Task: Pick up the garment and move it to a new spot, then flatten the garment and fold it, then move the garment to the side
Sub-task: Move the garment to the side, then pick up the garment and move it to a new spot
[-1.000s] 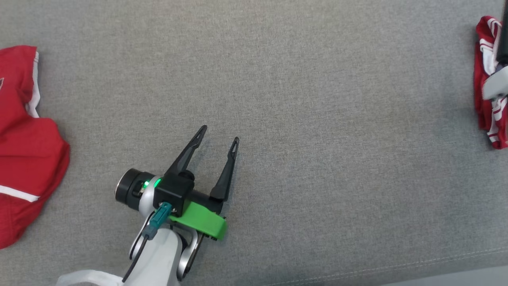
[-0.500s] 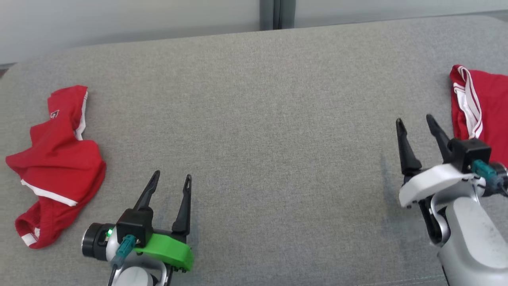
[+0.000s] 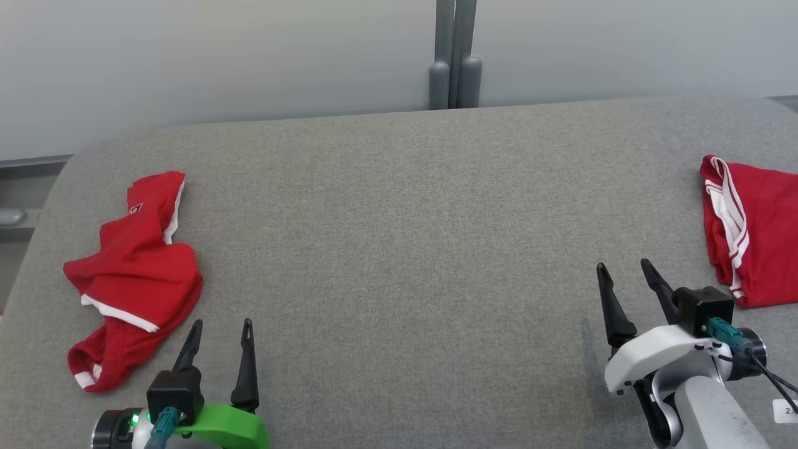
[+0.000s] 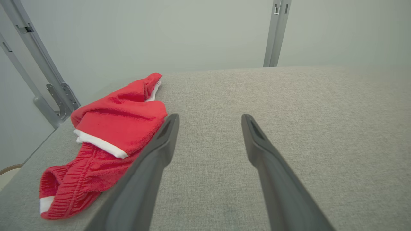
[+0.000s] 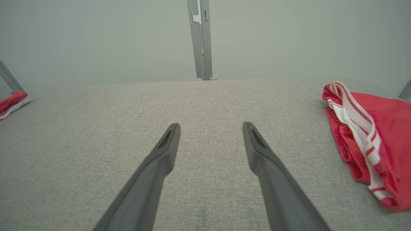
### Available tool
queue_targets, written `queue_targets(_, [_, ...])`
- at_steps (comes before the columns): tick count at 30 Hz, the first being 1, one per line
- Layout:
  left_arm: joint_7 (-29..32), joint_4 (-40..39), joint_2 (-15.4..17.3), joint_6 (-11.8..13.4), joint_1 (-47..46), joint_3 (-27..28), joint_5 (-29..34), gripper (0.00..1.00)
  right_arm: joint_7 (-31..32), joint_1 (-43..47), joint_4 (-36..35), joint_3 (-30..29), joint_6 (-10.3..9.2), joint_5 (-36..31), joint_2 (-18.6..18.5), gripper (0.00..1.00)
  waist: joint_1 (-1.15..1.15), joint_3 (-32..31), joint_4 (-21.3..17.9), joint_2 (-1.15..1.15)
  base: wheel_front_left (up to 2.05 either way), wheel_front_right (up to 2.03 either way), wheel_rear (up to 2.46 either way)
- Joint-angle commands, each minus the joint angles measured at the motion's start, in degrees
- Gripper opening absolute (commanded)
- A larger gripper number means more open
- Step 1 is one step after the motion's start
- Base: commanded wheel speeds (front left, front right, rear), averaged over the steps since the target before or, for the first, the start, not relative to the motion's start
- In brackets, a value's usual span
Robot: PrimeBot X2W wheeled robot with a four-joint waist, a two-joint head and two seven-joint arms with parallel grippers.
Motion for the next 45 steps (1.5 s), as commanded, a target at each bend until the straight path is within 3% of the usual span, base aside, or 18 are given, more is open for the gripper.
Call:
queue_targets(1, [0.0,0.3,0.1,0.7,0.8,0.5,0.3,1.0,-0.2,0.8,-0.2,-0.1,-0.07,-0.5,-0.1,1.0,0.0,-0.8,0.4,0.0,0.0,0.0,0.0])
queue_targets(17, [0.0,0.6,-0.1,1.4,1.1,1.5,-0.3,1.0,-0.2,1.4,-0.9,-0.3,-0.07,-1.3,0.3,1.0,0.0,-0.8,2.1,0.0,0.0,0.0,0.0])
queue_targets(36, [0.0,1.0,-0.1,2.8,2.4,3.1,-1.6,1.0,-0.2,0.4,-0.9,4.7,-0.07,-0.2,0.1,1.0,0.0,0.9,20.0,0.0,0.0,0.0,0.0])
queue_targets(45, [0.0,0.9,-0.1,2.7,2.9,4.2,-2.4,1.0,-0.2,-0.5,-0.4,6.0,-0.07,-0.1,0.3,1.0,0.0,1.7,21.3,0.0,0.0,0.0,0.0])
